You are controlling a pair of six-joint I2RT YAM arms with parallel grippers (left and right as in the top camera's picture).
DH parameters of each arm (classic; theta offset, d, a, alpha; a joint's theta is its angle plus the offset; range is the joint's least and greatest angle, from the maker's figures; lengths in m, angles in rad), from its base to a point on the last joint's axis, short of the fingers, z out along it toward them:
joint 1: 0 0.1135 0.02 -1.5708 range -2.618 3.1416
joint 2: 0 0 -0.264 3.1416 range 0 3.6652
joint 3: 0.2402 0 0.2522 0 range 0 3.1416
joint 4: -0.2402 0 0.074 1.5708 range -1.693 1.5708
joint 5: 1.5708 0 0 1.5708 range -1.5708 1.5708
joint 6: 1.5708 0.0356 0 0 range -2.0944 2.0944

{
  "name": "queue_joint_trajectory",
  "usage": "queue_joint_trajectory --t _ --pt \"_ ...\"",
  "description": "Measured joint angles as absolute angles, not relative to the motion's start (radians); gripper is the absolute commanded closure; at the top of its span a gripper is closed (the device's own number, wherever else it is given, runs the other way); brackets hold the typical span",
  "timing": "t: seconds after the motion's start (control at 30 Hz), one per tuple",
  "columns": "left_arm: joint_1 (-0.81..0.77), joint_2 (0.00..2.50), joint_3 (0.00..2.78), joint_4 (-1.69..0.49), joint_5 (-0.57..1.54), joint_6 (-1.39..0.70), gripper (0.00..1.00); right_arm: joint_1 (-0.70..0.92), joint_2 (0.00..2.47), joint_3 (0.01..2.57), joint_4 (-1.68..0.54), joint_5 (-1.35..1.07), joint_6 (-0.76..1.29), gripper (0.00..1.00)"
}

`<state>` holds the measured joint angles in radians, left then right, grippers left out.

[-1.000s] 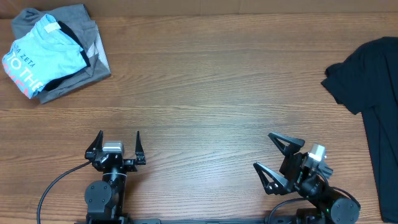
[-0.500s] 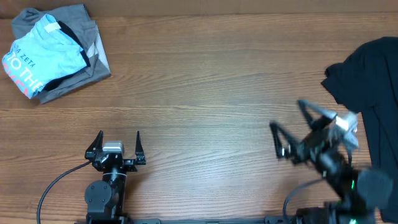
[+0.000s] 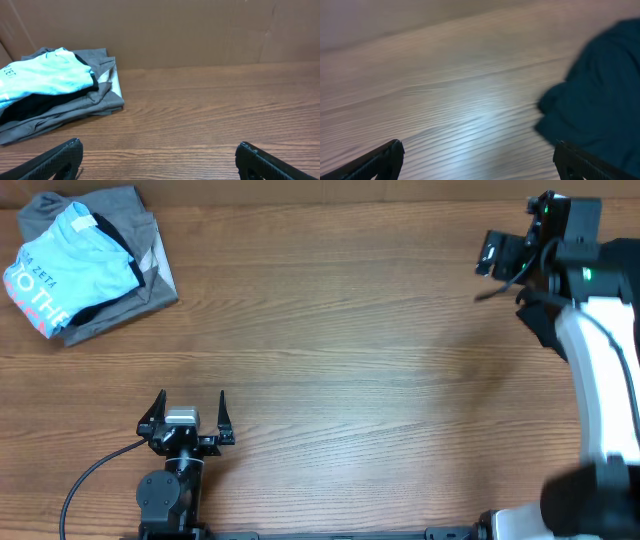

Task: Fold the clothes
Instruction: 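Reach the right gripper to the black T-shirt at the right edge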

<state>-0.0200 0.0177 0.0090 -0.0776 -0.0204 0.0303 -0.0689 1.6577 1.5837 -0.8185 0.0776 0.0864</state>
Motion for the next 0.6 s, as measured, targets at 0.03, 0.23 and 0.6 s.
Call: queue_joint_trajectory --t 0.03,0.23,0.6 --pt "-0.020 0.018 0.009 -0.077 -0.020 0.030 0.00 -0.095 1.720 1.603 -0.821 0.099 0.083 0.00" --pt "-0.020 0.018 0.009 -0.078 -0.020 0.030 0.00 -0.162 1.837 1.604 -0.775 0.136 0.078 0.00" --pt "-0.020 0.018 0.009 -0.077 -0.020 0.030 0.00 -0.289 2.032 1.624 -0.756 0.147 0.077 0.05"
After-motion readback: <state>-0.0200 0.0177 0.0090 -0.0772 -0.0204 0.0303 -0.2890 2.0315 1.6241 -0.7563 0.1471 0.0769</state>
